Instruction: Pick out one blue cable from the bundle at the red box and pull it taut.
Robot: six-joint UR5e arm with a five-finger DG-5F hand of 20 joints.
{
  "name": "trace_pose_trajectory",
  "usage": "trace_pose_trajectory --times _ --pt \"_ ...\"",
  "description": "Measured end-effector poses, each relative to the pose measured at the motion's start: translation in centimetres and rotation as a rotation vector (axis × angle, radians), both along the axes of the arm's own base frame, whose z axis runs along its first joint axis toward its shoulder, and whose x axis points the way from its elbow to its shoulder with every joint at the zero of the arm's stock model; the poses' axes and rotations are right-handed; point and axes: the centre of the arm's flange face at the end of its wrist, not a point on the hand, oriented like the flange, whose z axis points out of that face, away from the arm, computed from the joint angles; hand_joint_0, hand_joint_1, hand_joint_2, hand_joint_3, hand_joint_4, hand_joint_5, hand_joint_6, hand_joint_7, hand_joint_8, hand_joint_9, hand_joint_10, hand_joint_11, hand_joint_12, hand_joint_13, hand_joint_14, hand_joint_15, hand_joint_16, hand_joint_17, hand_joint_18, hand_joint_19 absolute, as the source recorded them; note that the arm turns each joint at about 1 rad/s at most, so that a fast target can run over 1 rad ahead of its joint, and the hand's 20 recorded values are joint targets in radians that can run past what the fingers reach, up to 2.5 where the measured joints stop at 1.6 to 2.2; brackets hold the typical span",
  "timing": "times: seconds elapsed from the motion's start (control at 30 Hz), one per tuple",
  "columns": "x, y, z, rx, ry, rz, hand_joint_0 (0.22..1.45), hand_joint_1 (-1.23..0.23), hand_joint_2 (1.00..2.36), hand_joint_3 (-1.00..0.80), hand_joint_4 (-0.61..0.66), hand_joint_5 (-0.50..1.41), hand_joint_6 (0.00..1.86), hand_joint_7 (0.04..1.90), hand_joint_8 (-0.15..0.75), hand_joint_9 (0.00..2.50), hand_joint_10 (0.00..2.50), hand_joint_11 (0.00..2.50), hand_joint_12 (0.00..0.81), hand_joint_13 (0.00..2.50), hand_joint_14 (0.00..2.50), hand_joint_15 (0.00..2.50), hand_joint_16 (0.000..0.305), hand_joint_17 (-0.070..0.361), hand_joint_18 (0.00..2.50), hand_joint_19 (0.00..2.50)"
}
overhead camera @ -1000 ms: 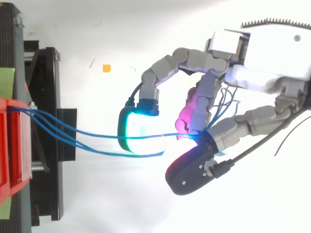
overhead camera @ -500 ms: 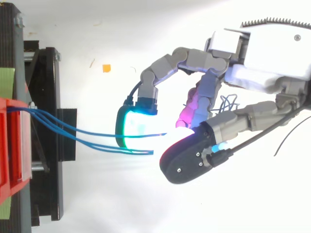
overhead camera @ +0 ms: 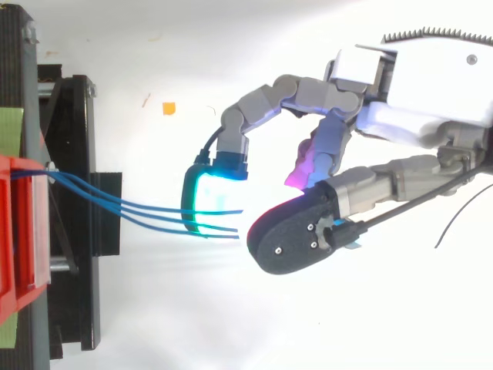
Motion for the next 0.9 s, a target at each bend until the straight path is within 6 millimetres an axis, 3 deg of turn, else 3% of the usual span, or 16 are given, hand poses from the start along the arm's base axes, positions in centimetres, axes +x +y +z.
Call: trace_pose_trajectory --times 0.3,0.7,0.9 --pt "0.01 0.0 0.01 0.0 -0.001 0.0 0.64 -0.64 1.0 -0.44 -0.13 -0.12 0.79 0.95 0.211 1.58 0.03 1.39 0.386 1.13 0.03 0.86 0.053 0.119 0.88 0.92" --pt "-0.01 -0.03 0.02 0.0 0.001 0.0 0.62 -0.64 1.0 -0.5 -0.08 -0.13 0.79 0.92 0.216 1.54 0.03 1.37 0.399 1.12 0.03 0.86 0.055 0.123 0.87 0.91" --pt "0.01 0.04 0.06 0.0 0.001 0.001 0.64 -0.69 1.01 -0.37 -0.1 -0.13 0.8 0.92 0.238 1.42 0.03 1.27 0.407 0.97 0.03 0.79 0.055 0.124 0.76 0.88"
